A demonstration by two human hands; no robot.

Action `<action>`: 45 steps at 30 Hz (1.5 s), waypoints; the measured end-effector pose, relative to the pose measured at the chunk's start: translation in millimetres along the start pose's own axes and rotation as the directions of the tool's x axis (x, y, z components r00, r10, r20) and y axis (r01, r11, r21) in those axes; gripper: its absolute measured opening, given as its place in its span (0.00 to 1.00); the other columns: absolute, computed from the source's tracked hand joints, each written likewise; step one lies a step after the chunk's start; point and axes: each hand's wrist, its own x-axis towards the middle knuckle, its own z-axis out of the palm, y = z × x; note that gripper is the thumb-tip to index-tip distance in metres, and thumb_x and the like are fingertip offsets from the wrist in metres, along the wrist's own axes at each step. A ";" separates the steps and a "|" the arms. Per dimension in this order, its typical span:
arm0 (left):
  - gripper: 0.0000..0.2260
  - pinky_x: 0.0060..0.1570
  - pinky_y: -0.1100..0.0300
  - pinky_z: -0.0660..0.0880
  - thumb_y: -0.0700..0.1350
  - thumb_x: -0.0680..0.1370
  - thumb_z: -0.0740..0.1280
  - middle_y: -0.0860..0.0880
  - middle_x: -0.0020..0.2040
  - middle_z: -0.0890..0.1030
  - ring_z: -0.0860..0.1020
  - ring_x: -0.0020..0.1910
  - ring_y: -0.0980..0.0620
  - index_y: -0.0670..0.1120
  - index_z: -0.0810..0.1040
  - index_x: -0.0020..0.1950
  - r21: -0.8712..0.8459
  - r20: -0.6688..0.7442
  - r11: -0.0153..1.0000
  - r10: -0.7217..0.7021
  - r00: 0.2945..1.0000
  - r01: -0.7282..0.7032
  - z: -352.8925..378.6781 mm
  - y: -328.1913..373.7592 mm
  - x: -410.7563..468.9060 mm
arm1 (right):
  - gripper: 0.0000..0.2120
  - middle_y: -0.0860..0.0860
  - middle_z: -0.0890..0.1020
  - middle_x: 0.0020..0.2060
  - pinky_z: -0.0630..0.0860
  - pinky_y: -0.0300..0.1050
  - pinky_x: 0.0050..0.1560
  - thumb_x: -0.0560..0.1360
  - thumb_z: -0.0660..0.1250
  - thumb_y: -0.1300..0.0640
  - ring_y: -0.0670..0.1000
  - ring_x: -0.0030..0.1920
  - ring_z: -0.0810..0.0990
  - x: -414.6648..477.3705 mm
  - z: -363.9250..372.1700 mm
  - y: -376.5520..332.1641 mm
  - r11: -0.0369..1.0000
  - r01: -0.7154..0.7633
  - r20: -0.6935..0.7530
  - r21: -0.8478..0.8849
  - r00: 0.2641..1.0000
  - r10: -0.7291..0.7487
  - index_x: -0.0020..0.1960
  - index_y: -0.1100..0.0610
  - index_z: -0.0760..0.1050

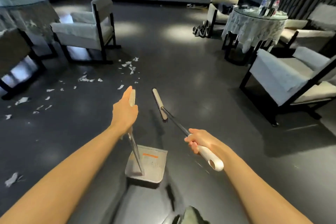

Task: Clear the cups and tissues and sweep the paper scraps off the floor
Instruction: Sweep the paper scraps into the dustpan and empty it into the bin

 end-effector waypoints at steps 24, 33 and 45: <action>0.29 0.19 0.66 0.69 0.37 0.76 0.60 0.39 0.57 0.77 0.78 0.30 0.48 0.57 0.60 0.74 -0.095 -0.255 0.925 -0.379 0.890 0.367 230.4 52.9 701.8 | 0.14 0.51 0.67 0.26 0.63 0.31 0.17 0.78 0.56 0.71 0.41 0.17 0.65 624.7 -99.7 -569.7 0.952 0.017 0.275 -0.305 0.959 0.071 0.57 0.56 0.66; 0.29 0.20 0.61 0.72 0.36 0.74 0.58 0.38 0.57 0.75 0.78 0.36 0.41 0.61 0.62 0.71 -0.136 -0.271 0.904 -0.428 0.862 0.406 277.4 80.8 961.8 | 0.26 0.52 0.67 0.29 0.63 0.31 0.17 0.77 0.56 0.71 0.41 0.17 0.65 809.5 -103.4 -755.6 0.934 0.025 0.309 -0.355 0.947 0.092 0.71 0.54 0.60; 0.30 0.26 0.66 0.67 0.36 0.74 0.61 0.43 0.50 0.77 0.75 0.33 0.52 0.60 0.62 0.72 -0.165 -0.431 0.848 -0.521 0.737 0.503 377.2 85.9 1246.6 | 0.20 0.52 0.68 0.28 0.65 0.33 0.18 0.76 0.57 0.72 0.42 0.19 0.66 1102.5 -107.8 -1003.1 0.802 0.043 0.361 -0.595 0.907 0.218 0.68 0.62 0.66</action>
